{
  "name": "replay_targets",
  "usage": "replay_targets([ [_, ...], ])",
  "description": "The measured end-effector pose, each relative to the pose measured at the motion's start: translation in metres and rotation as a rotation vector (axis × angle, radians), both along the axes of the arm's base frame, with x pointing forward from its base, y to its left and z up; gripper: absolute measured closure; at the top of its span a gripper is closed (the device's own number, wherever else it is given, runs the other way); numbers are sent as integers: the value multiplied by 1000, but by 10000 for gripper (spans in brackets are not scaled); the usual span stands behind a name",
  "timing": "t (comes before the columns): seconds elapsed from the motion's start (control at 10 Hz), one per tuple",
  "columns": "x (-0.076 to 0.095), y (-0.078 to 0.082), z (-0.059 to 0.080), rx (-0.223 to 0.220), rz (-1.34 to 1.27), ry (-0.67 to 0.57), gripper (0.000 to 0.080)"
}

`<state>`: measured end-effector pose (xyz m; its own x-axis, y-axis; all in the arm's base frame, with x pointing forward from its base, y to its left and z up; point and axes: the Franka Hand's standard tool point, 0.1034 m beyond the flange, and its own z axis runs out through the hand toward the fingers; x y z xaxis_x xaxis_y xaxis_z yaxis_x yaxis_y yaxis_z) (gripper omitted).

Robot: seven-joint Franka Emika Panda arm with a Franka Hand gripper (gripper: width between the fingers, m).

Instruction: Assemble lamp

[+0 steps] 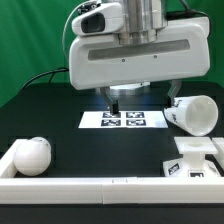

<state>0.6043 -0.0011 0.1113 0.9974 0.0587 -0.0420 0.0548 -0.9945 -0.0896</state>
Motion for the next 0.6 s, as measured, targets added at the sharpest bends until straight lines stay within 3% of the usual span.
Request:
replay_targets([
  [0.2, 0, -4, 0, 2, 5, 4, 101],
  [0.4, -5, -58, 0, -3, 21, 69, 101],
  [0.5, 0, -80, 0, -16, 17, 63, 101],
  [0.6, -1, -90, -6, -15, 21, 106, 101],
])
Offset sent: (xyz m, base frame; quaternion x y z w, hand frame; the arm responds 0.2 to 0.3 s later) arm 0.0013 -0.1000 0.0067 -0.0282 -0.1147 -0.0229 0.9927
